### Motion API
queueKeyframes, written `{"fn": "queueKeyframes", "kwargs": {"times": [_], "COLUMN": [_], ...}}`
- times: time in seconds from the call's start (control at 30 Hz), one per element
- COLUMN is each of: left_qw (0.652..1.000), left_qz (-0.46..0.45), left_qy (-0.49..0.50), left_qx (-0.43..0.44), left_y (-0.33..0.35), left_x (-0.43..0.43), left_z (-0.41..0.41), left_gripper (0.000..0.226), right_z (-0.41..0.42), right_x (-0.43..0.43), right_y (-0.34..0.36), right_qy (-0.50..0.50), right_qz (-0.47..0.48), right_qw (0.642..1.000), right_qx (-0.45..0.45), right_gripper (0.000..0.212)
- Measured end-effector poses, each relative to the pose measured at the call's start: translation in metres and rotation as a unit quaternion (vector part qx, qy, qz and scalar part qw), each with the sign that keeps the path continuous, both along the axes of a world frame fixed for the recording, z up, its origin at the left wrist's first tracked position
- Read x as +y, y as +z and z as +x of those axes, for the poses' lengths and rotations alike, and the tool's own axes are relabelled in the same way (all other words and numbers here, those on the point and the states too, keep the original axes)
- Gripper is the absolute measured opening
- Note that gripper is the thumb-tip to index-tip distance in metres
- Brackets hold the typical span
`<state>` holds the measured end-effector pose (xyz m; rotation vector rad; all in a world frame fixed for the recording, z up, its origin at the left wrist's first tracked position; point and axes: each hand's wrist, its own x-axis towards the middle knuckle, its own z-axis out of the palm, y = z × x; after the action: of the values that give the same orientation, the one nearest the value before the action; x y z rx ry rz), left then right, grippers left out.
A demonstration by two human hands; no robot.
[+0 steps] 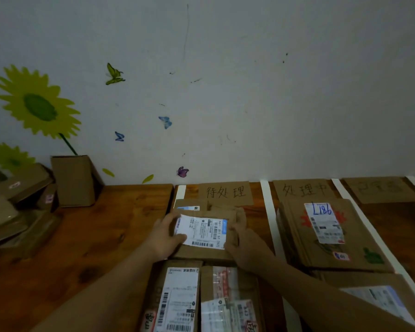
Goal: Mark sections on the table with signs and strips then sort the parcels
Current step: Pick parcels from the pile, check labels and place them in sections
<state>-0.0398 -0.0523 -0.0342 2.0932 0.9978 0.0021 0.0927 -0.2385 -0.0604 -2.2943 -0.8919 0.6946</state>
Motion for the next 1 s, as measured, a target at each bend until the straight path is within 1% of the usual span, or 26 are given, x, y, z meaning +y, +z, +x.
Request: {"fn": "queueKeyframes", "kwargs": {"times": [0.13,0.2,0.23,0.3,0.4,0.5,0.57,0.63,0.77,0.87,1.0], "left_qw": [0.999,0.999,0.999,0.999,0.997,0.996,0.994,0.992,0.988,0.988,0.989], "left_qz": [-0.002,-0.011,-0.001,0.026,0.047,0.064,0.073,0.088,0.098,0.092,0.048], "left_qy": [-0.035,-0.033,-0.033,-0.04,-0.04,-0.037,-0.035,-0.031,0.024,0.077,0.13], "left_qx": [0.015,0.002,0.0,0.023,0.048,0.059,0.069,0.085,0.113,0.095,0.058], "left_y": [0.005,0.012,0.015,0.024,0.035,0.05,0.057,0.064,0.076,0.084,0.097], "left_x": [0.003,0.006,0.01,0.021,0.051,0.086,0.112,0.139,0.196,0.229,0.264], "left_z": [-0.005,-0.008,-0.012,-0.027,-0.063,-0.113,-0.156,-0.204,-0.305,-0.369,-0.417], "left_gripper": [0.074,0.079,0.079,0.079,0.079,0.077,0.077,0.079,0.081,0.08,0.071], "right_z": [-0.001,-0.003,-0.004,-0.012,-0.035,-0.075,-0.107,-0.144,-0.222,-0.275,-0.323], "right_x": [0.005,0.013,0.019,0.031,0.06,0.1,0.132,0.164,0.229,0.271,0.319], "right_y": [0.012,0.024,0.03,0.045,0.067,0.084,0.091,0.095,0.099,0.104,0.109], "right_qy": [0.006,0.002,0.006,0.022,0.046,0.074,0.092,0.106,0.151,0.174,0.202], "right_qz": [-0.037,-0.035,-0.033,-0.033,-0.026,0.0,0.0,-0.004,-0.033,-0.043,-0.039], "right_qw": [0.996,0.993,0.993,0.99,0.985,0.982,0.979,0.98,0.978,0.973,0.968], "right_qx": [-0.078,-0.11,-0.118,-0.133,-0.165,-0.172,-0.182,-0.17,-0.143,-0.142,-0.142], "right_gripper": [0.057,0.057,0.055,0.051,0.051,0.053,0.053,0.054,0.06,0.059,0.058]}}
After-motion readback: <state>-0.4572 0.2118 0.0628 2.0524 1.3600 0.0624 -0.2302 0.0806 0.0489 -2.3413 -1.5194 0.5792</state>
